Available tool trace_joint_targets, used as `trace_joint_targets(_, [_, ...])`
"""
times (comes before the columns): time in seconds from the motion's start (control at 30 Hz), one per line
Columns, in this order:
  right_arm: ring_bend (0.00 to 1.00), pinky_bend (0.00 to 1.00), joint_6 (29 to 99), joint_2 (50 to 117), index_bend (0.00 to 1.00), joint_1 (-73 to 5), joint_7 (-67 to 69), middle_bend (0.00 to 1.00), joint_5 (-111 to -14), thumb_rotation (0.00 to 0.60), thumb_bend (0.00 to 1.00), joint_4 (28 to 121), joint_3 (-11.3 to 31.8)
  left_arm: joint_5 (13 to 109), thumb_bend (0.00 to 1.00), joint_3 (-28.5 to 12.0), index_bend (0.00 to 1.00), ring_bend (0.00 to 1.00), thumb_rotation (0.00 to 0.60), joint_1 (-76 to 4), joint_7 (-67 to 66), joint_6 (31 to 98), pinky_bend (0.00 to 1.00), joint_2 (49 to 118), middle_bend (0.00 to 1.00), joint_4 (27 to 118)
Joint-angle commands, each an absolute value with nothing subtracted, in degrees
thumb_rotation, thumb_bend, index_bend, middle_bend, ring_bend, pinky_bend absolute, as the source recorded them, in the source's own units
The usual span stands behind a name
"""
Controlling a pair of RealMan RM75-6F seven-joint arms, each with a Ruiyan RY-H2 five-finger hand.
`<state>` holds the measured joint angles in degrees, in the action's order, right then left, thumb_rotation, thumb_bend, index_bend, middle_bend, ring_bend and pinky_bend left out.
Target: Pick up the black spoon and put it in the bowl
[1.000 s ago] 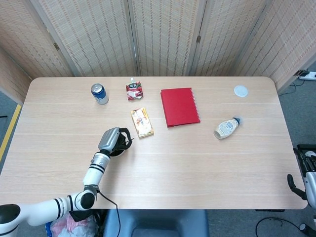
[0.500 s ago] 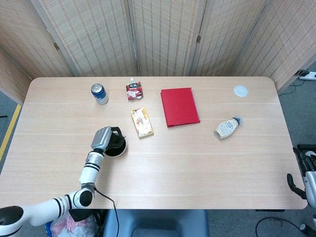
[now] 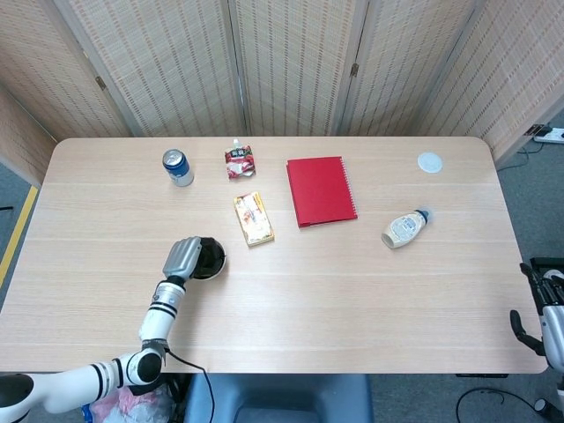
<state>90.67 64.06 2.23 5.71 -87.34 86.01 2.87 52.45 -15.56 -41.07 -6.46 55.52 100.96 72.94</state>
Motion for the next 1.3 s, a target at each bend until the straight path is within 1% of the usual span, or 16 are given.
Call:
trace_joint_targets(0.03, [0.23, 0.17, 90.85, 63.98, 0.09, 2.36, 5.78, 0.18, -87.3, 0.6, 0.38, 86.04, 2.87, 52.63, 0.45, -15.71, 0.68, 0.93, 0.6, -41.57, -7.14, 55.44, 0.78, 101.94, 0.99, 72.08])
trace_joint_targets(0.3, [0.23, 0.17, 91.37, 63.93, 0.09, 2.8, 5.98, 0.18, -87.13, 0.6, 0.38, 86.11, 2.88, 51.82, 0.45, -17.54, 0.68, 0.93, 0.6, -43.35, -8.32, 54.59, 0.78, 104.55, 0.99, 67.97])
trace_joint_targets(0.43, [0.23, 0.17, 91.37, 63.89, 0.09, 2.9, 5.9, 0.18, -86.91, 0.6, 0.38, 86.14, 2.94, 52.23, 0.45, -18.1, 0.68, 0.93, 0.6, -43.56, -8.15, 54.72, 0.78, 104.69, 0.99, 66.52])
trace_joint_targets(0.6, [0.23, 0.17, 91.25, 63.9, 0.09, 2.7, 5.7, 0.18, -87.13, 0.6, 0.38, 86.28, 2.99, 52.49, 0.45, -17.86, 0.68, 0.93, 0.6, -43.07, -8.14, 54.11, 0.78, 103.55, 0.99, 66.64])
trace_joint_targets(0.9, [0.23, 0.17, 90.9, 63.95, 0.09, 2.4, 5.55, 0.18, -87.6, 0.6, 0.38, 86.24, 2.85, 52.22, 0.45, -16.44, 0.68, 0.93, 0.6, -40.88, -9.02, 54.73, 0.78, 101.52, 0.99, 70.93])
trace_joint_targets(1.13, [0.23, 0.17, 91.39, 63.85, 0.09, 2.78, 5.77, 0.18, -87.43, 0.6, 0.39, 86.25, 2.85, 52.02, 0.45, -16.78, 0.68, 0.93, 0.6, -41.66, -9.87, 54.39, 0.78, 102.82, 0.99, 71.0])
trace_joint_targets(1.3, [0.23, 0.17, 91.51, 63.72, 0.09, 2.89, 5.64, 0.18, -87.39, 0.6, 0.38, 86.34, 2.86, 51.04, 0.45, -17.89, 0.68, 0.93, 0.6, -43.39, -11.08, 53.65, 0.78, 104.87, 0.99, 68.62])
